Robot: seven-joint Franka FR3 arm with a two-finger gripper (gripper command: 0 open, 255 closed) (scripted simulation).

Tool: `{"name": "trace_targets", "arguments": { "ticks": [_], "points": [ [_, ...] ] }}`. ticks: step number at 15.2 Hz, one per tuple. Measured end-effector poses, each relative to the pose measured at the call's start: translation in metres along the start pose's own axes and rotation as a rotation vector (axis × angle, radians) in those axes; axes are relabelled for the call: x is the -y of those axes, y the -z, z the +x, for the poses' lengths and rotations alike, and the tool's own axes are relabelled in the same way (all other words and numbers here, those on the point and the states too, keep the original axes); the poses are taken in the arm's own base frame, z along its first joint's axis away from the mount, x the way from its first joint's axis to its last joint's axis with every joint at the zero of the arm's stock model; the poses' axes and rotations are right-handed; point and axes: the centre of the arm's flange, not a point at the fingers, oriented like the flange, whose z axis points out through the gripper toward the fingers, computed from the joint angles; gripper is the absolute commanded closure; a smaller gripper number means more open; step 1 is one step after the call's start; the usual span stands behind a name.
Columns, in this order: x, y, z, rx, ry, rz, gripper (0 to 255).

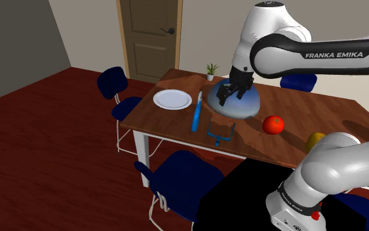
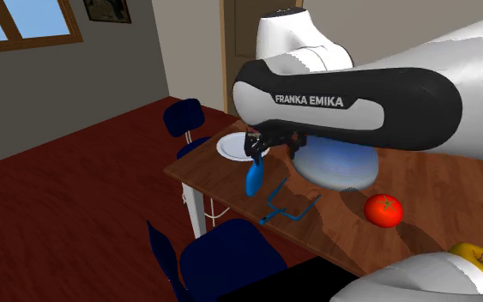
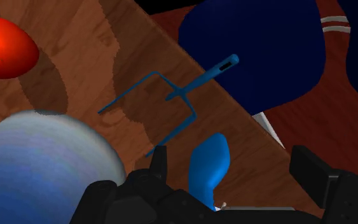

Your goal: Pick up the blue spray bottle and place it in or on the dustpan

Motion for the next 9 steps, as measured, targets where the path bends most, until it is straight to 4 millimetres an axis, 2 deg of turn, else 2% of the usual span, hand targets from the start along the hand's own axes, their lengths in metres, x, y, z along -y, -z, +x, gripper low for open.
{"name": "trace_targets", "arguments": {
  "ticks": [5, 9],
  "points": [
    [0.026, -0.054, 0.02, -0.066, -0.199, -0.043, 0],
    [0.051, -0.094, 0.044, -0.118, -0.355, -0.077, 0]
  ]
}}
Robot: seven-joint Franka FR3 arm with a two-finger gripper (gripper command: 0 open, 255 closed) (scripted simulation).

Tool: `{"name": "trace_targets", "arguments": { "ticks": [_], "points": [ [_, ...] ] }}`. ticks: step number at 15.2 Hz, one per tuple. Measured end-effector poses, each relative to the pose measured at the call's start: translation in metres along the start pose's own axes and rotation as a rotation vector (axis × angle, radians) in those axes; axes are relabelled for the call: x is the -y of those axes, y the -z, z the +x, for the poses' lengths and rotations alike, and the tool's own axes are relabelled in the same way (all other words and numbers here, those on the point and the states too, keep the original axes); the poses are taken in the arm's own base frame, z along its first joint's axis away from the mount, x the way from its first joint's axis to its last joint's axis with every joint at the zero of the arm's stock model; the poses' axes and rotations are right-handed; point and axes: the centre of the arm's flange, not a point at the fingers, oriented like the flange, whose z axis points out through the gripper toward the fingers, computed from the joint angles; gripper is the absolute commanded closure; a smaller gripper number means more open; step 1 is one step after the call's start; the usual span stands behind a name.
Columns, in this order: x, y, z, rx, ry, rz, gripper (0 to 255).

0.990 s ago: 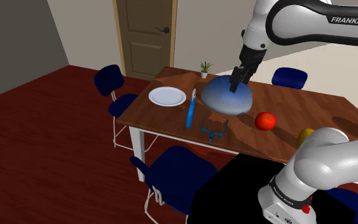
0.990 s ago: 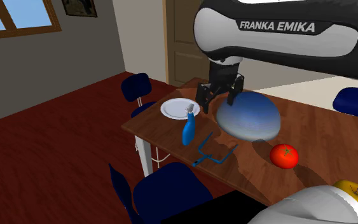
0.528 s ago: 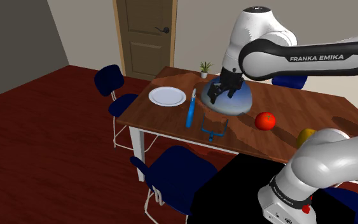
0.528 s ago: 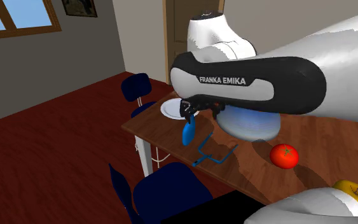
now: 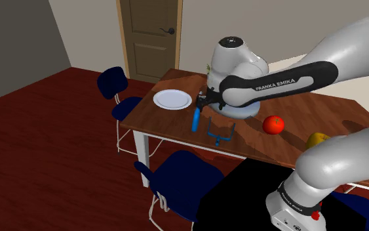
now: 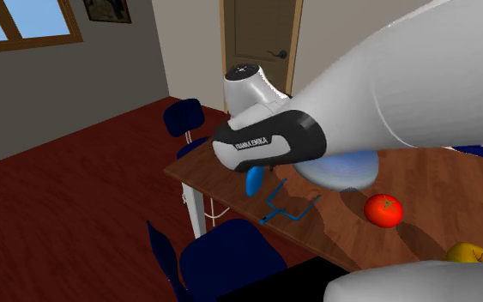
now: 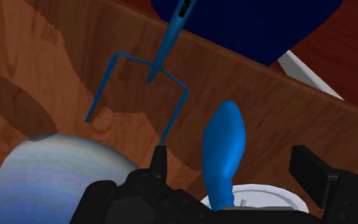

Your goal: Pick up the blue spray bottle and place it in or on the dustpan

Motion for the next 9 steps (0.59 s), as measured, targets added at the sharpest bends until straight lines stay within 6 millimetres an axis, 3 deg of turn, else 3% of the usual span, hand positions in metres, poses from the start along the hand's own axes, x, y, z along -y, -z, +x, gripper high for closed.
{"name": "trace_targets", "arguments": {
  "ticks": [9],
  "points": [
    [0.054, -0.098, 0.041, -0.107, -0.353, -0.07, 0]
  ]
}}
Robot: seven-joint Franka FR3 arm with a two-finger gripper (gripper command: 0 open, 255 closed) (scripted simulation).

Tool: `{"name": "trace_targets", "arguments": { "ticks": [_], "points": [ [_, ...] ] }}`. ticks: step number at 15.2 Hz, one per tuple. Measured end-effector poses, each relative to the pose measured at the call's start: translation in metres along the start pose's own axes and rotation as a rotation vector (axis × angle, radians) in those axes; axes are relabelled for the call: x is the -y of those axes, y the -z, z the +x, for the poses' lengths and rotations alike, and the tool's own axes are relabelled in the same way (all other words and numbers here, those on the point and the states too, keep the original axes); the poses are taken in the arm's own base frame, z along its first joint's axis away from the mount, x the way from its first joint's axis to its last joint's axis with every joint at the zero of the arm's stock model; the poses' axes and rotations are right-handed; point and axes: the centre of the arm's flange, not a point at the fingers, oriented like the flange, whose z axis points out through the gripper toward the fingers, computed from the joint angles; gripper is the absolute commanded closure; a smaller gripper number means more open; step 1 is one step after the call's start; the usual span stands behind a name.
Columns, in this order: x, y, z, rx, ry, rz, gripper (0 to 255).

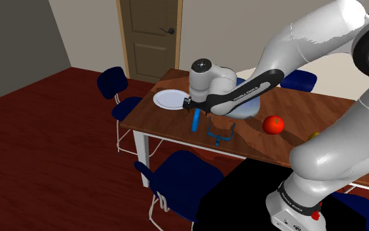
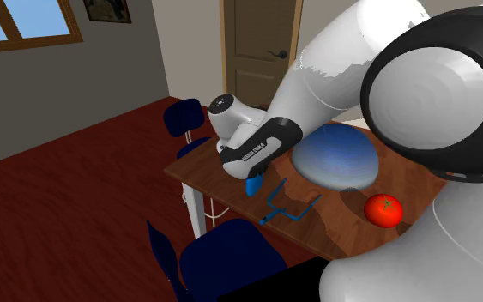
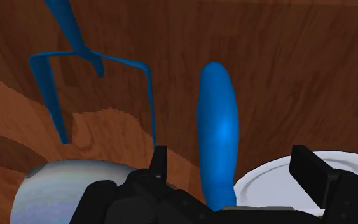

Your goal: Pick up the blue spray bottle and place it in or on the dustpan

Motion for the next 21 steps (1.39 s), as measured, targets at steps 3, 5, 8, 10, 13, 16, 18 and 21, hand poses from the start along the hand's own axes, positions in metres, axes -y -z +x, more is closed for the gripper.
{"name": "trace_targets", "arguments": {
  "ticks": [3, 5, 8, 10, 13, 16, 18, 21],
  "points": [
    [0.004, -0.02, 0.005, -0.012, -0.037, -0.004, 0],
    [0.003, -0.031, 0.007, -0.014, -0.041, -0.005, 0],
    [0.005, -0.045, 0.007, -0.015, -0.043, -0.005, 0],
    [0.005, -0.049, 0.007, -0.015, -0.042, -0.005, 0],
    [0.005, -0.05, 0.007, -0.015, -0.042, -0.004, 0],
    [0.005, -0.05, 0.007, -0.015, -0.042, -0.004, 255],
    [0.005, -0.05, 0.007, -0.016, -0.042, -0.004, 255],
    [0.005, -0.05, 0.007, -0.016, -0.042, -0.004, 255]
  ]
}}
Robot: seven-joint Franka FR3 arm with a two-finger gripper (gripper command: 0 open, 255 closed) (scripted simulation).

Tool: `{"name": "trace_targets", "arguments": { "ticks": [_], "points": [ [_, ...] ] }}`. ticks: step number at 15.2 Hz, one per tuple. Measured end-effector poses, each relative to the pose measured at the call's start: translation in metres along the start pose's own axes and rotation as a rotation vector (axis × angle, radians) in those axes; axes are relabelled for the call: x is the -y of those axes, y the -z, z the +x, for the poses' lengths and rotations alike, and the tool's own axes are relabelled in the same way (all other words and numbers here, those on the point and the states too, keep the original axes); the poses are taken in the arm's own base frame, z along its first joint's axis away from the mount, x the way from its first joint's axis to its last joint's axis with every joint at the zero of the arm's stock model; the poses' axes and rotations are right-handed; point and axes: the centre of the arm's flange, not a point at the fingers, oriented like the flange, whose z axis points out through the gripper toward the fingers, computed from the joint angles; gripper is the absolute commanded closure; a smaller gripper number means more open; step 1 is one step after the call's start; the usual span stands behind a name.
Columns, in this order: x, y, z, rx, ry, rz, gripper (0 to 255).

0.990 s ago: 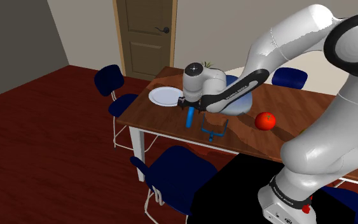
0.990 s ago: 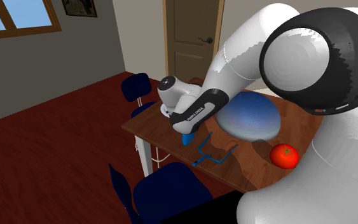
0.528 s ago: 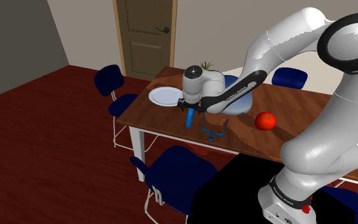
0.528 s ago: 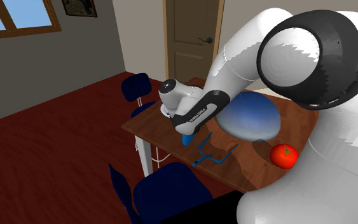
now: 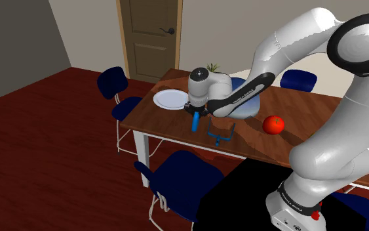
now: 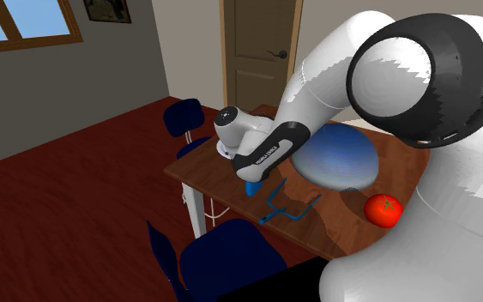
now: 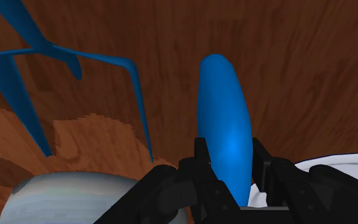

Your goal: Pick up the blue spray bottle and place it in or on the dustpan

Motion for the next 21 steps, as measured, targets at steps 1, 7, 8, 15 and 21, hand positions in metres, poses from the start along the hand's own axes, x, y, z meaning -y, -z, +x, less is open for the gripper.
{"name": "trace_targets", "arguments": {
  "ticks": [1, 7, 8, 15, 21],
  "points": [
    [0.0, 0.0, 0.0, 0.0, 0.0, 0.0, 255],
    [0.0, 0.009, 0.005, 0.0, 0.0, 0.0, 255],
    [0.0, 0.014, 0.007, 0.0, 0.0, 0.0, 255],
    [0.0, 0.047, 0.024, 0.0, 0.0, 0.0, 255],
    [-0.001, 0.076, 0.037, 0.0, 0.0, 0.0, 255]
  ]
}}
